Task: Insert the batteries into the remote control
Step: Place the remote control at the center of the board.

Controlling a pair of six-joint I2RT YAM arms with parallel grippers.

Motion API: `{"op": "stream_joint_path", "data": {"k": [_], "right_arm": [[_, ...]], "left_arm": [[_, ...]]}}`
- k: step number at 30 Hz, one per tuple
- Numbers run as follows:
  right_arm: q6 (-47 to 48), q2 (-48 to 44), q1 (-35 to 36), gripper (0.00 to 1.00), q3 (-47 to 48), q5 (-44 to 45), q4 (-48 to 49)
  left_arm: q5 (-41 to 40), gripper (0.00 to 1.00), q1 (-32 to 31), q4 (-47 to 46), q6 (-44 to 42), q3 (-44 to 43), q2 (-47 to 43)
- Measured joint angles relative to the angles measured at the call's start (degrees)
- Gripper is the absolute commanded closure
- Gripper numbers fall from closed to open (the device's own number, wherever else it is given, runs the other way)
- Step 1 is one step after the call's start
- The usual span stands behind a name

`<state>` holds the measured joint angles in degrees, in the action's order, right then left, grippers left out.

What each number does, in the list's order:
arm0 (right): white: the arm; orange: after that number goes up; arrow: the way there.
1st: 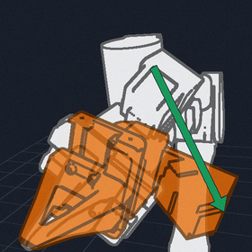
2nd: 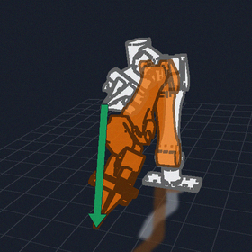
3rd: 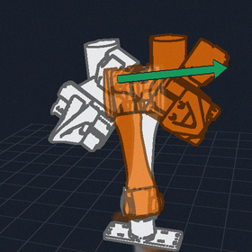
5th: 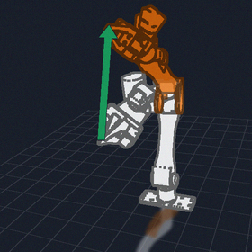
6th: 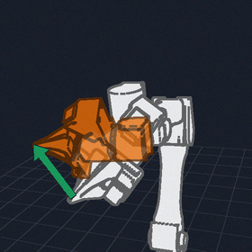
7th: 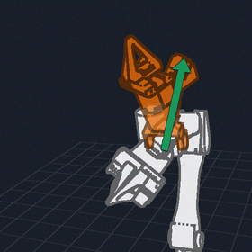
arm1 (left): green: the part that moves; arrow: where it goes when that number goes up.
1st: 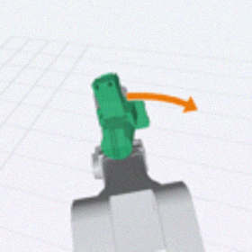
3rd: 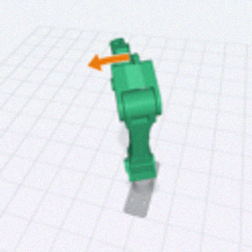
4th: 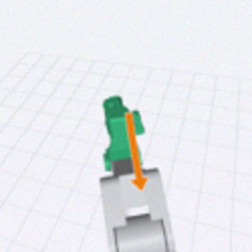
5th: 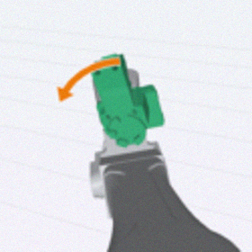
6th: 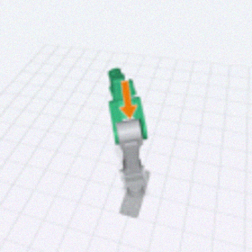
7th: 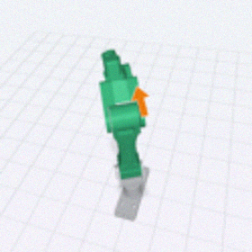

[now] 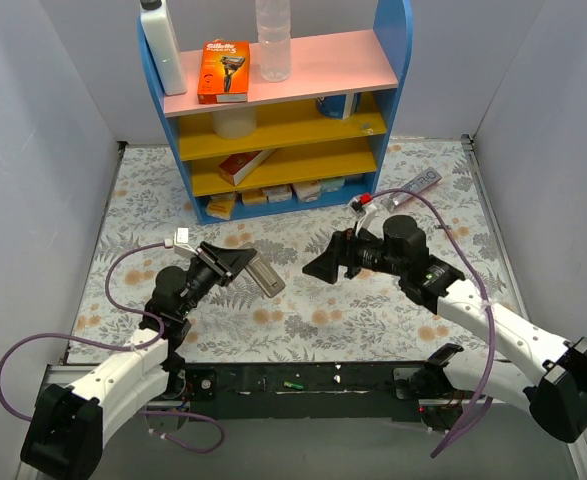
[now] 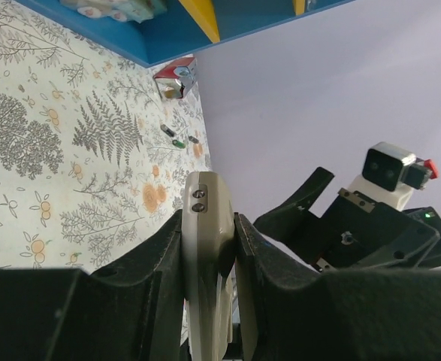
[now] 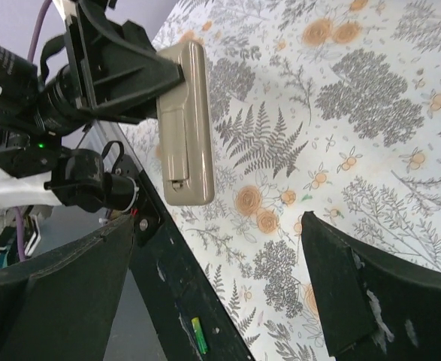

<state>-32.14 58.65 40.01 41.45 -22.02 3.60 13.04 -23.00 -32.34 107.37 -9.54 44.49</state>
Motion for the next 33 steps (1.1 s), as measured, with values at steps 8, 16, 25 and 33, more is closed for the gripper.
{"op": "stream_joint_path", "data": {"k": [8,16,25,33], "right_arm": [[-3.85,8.66,0.26,0.02,-2.27,-6.14,8.26],[-7.28,16.81,2.21,0.02,0.42,-11.67,14.6],[-12.35,21.11,3.82,0.09,0.98,-16.61,23.12],[-15.17,23.54,4.07,0.28,2.21,-19.34,27.96]], "left_arm": [[1.25,1.0,0.0,-4.98,1.7,0.0,0.85],[1.53,1.0,0.0,-8.7,4.13,0.0,1.73],[1.95,1.0,0.0,-11.19,5.95,0.0,3.43],[2.71,1.0,0.0,-13.6,6.88,0.0,4.68]]}}
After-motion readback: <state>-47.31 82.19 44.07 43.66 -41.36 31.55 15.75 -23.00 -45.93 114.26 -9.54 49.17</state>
